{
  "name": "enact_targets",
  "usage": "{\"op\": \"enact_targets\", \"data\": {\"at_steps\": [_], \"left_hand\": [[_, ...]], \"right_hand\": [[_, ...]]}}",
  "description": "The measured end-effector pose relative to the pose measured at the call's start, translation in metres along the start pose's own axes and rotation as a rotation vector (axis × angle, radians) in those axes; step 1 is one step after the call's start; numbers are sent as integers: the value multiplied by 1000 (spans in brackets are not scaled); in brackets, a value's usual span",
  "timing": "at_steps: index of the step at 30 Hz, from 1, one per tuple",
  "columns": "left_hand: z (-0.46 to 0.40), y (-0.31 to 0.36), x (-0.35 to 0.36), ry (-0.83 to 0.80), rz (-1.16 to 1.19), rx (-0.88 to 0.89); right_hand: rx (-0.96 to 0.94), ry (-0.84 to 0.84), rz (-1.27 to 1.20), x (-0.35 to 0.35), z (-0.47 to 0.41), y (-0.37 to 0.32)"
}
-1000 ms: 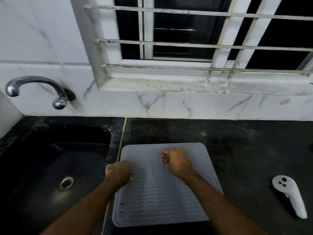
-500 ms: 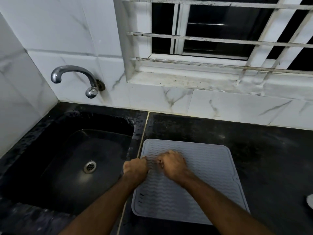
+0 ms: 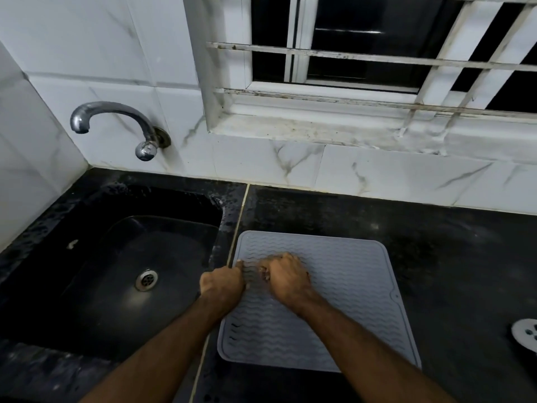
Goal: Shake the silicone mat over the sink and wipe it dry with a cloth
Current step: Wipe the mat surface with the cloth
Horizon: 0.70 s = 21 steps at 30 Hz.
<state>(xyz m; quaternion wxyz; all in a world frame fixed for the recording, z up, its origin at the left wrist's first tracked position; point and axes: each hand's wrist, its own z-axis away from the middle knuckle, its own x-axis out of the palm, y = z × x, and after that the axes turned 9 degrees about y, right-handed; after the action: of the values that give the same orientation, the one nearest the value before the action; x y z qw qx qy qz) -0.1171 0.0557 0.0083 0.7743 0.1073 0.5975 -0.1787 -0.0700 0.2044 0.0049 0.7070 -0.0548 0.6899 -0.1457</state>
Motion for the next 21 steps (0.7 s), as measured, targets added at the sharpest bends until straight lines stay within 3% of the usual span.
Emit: {"op": "enact_targets", "data": {"at_steps": [7, 13, 21], "left_hand": [[5, 6, -4, -15, -3, -1], [4, 24, -22, -6, -87, -10], [1, 11, -21, -19, -15, -6]], "right_hand": [[172, 27, -31, -7, 11, 38], [95, 63, -30, 2, 9, 16], [200, 122, -19, -14, 50, 103]]}}
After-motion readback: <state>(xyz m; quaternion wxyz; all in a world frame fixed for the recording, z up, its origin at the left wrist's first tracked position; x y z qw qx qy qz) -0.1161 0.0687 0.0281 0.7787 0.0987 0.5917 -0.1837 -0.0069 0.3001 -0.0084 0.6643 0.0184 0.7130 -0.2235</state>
